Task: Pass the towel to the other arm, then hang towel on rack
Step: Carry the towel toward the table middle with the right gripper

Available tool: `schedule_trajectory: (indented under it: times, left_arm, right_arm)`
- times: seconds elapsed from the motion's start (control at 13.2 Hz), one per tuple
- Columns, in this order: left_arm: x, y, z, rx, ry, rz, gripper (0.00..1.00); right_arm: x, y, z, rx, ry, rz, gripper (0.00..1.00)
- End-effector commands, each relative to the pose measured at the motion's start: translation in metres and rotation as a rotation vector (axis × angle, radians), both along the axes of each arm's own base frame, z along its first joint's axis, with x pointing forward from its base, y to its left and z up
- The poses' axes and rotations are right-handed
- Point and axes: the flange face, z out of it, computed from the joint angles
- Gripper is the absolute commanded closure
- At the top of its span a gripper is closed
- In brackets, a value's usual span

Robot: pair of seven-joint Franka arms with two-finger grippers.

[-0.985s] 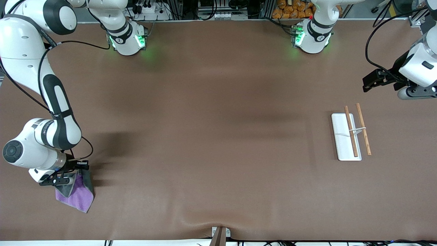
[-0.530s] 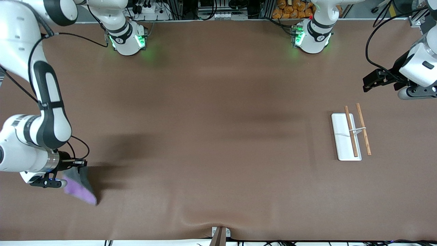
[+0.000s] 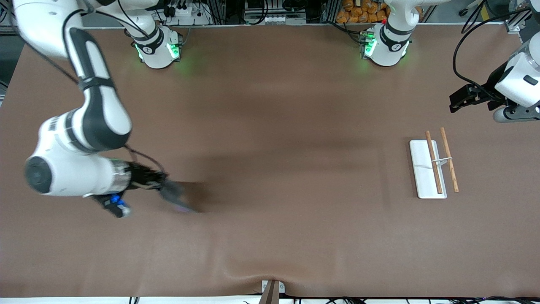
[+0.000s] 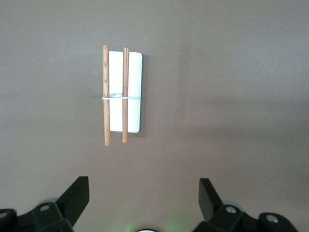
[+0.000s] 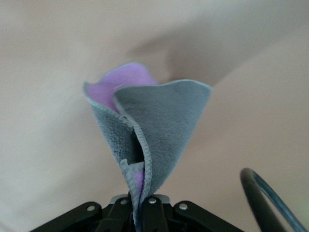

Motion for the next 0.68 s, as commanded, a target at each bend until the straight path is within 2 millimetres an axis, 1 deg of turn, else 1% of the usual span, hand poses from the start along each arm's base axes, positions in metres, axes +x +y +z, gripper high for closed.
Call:
schedule_trajectory:
  times: [0.0, 0.08, 0.15, 0.23, 0.3, 0.38, 0.45, 0.53, 0.61]
  left_arm:
    - [-0.003, 0.010, -0.009, -0.067, 0.029, 0.020, 0.00]
    - [-0.003, 0.012, -0.015, -0.088, 0.036, 0.030, 0.00]
    - [-0.001, 0.017, -0.018, -0.107, 0.035, 0.045, 0.00]
    - [0.004, 0.017, -0.024, -0.119, 0.040, 0.050, 0.00]
    - [0.008, 0.016, -0.026, -0.121, 0.036, 0.054, 0.00]
    - [0.015, 0.017, -0.032, -0.124, 0.028, 0.057, 0.00]
    - [0.019, 0.015, -0.037, -0.126, 0.024, 0.055, 0.00]
    - [0.024, 0.012, -0.041, -0.127, 0.018, 0.056, 0.00]
    - [0.028, 0.006, -0.040, -0.132, 0.002, 0.048, 0.00]
  right_arm:
    - [-0.011, 0.065, 0.039, 0.079, 0.054, -0.165, 1.00]
    - [-0.017, 0.097, 0.054, 0.145, 0.078, -0.230, 1.00]
    - [-0.020, 0.123, 0.069, 0.196, 0.090, -0.324, 1.00]
    - [-0.022, 0.142, 0.078, 0.235, 0.100, -0.408, 1.00]
    - [-0.030, 0.169, 0.085, 0.272, 0.109, -0.460, 1.00]
    - [-0.040, 0.197, 0.091, 0.300, 0.112, -0.501, 1.00]
    - [-0.043, 0.213, 0.097, 0.331, 0.105, -0.560, 1.00]
    - [-0.051, 0.235, 0.105, 0.370, 0.098, -0.619, 1.00]
    - [-0.055, 0.250, 0.110, 0.425, 0.098, -0.682, 1.00]
